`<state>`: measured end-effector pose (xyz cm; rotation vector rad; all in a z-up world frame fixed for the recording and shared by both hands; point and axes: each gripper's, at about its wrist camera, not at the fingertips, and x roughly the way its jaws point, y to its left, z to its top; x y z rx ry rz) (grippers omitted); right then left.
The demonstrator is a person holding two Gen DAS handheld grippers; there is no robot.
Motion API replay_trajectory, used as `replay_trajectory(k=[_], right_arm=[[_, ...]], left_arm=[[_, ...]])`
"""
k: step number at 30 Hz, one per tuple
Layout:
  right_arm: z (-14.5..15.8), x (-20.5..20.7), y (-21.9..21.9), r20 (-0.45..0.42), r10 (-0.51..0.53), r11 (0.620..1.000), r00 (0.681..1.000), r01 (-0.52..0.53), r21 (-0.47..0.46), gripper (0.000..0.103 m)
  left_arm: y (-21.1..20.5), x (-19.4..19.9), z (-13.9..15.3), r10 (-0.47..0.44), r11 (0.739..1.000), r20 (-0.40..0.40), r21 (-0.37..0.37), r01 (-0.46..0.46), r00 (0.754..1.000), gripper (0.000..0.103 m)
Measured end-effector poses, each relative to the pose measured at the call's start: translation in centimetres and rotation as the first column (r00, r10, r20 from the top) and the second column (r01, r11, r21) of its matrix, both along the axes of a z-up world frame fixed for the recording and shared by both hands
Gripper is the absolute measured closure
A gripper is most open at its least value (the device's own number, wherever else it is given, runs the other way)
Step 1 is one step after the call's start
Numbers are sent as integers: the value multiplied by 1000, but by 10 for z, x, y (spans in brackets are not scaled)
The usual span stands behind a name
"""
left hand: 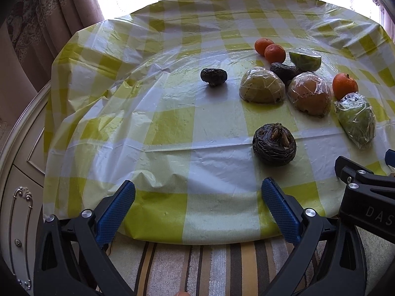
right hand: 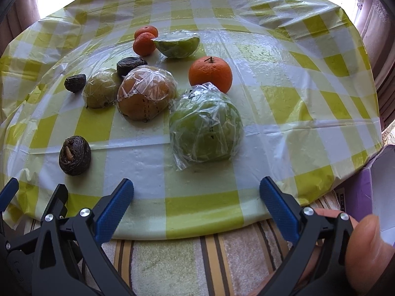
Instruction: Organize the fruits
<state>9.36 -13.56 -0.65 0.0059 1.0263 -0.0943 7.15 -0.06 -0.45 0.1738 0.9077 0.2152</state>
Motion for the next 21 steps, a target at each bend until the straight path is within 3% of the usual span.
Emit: replay_trajectory(k=[2,7,9,12,21], right_arm=[[0,0,0,0,1,1000,1000,-1,0,1],[3,-2,-5,16,-13,999,1000,12,48,1],[4,-2,-5,22,-14,998,1000,13,58,1],[2,0,2,4,-10,1000,1000,10,-8,1],[1,0,-2,4,-10,1000,1000,10,0,1]], left_arm=[[3,1,0,-2,1000,-3,-22,2,1000,4],[32,6,-5,-12,970,-45,-245,1,999,4],[30,7,-6,-19,971,-53,-239,6,998,4],[28,8,-6,-17,972,-55,-235,4,998,4],[28,8,-6,-18,972,-57,-236,4,998,4]])
